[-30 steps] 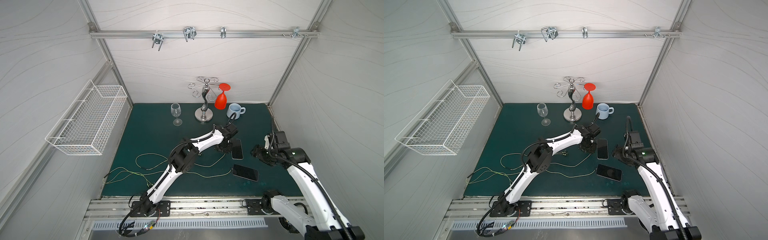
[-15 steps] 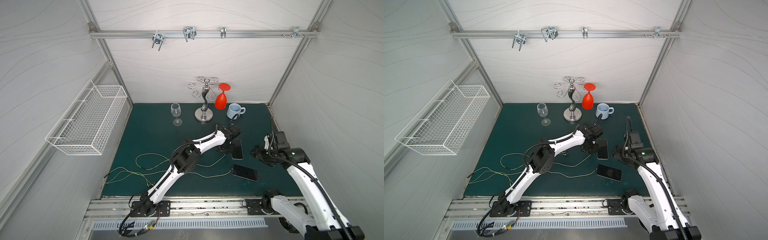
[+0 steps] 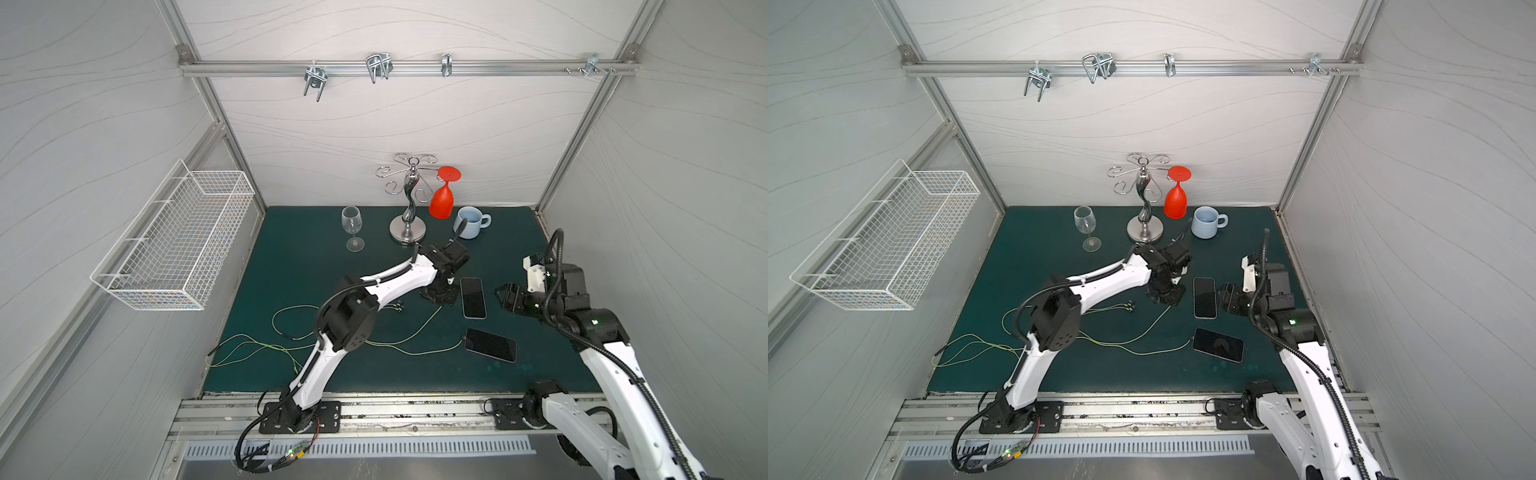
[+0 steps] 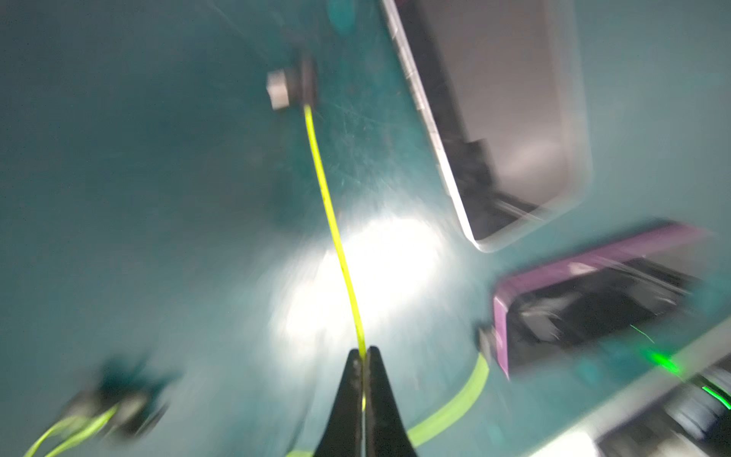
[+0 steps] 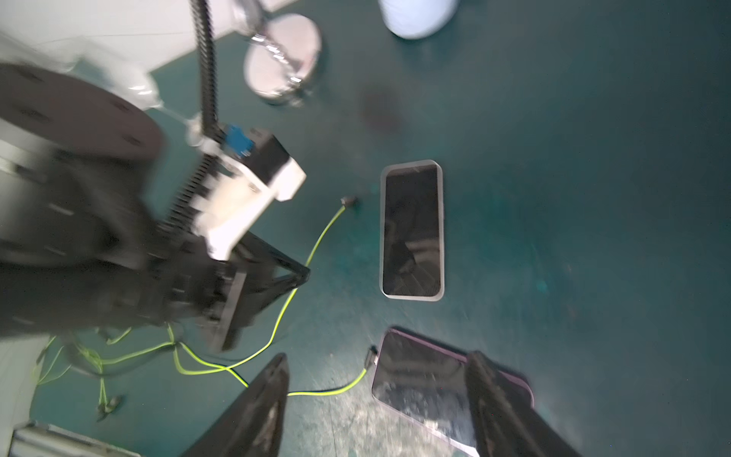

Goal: Plug wired earphones into phones
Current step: Pick up the wired earphone from the center of the board.

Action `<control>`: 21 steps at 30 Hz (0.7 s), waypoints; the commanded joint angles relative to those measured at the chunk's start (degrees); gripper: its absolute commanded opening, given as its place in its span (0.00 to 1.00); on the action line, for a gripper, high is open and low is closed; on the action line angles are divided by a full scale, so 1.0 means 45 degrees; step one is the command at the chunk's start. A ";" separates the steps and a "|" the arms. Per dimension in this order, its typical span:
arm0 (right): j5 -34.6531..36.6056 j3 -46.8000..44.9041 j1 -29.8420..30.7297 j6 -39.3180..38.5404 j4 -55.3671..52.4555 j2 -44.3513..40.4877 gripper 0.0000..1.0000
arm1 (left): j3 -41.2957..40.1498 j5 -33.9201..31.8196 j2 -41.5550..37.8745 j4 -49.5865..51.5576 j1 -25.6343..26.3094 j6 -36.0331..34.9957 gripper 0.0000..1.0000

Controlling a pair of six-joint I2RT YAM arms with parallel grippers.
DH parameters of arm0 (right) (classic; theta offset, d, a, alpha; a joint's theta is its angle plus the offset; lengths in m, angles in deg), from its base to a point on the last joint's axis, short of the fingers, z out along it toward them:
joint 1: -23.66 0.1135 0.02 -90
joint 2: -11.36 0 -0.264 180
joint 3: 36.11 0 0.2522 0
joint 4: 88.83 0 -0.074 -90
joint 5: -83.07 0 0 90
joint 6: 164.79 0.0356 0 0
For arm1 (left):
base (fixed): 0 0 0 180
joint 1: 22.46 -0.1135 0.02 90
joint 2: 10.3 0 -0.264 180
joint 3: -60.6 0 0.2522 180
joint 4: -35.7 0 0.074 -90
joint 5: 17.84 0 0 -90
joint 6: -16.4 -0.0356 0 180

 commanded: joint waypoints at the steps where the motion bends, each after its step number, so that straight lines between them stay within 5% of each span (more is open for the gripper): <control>1: -0.1744 -0.0798 -0.0007 -0.2200 0.2317 -0.0976 0.73 | -0.1115 0.2007 -0.2287 -0.1397 -0.1089 -0.1343 0.00; 8: -0.4385 -0.3127 0.0000 -0.4348 0.6371 -0.2909 0.78 | -0.2558 0.4565 -0.4736 -0.0725 -0.1784 -0.3994 0.00; 21: -0.9303 -0.3048 -0.0067 -0.9492 0.8892 0.0655 0.64 | -0.5889 0.8203 -0.8290 -0.3469 -0.1811 -0.5125 0.00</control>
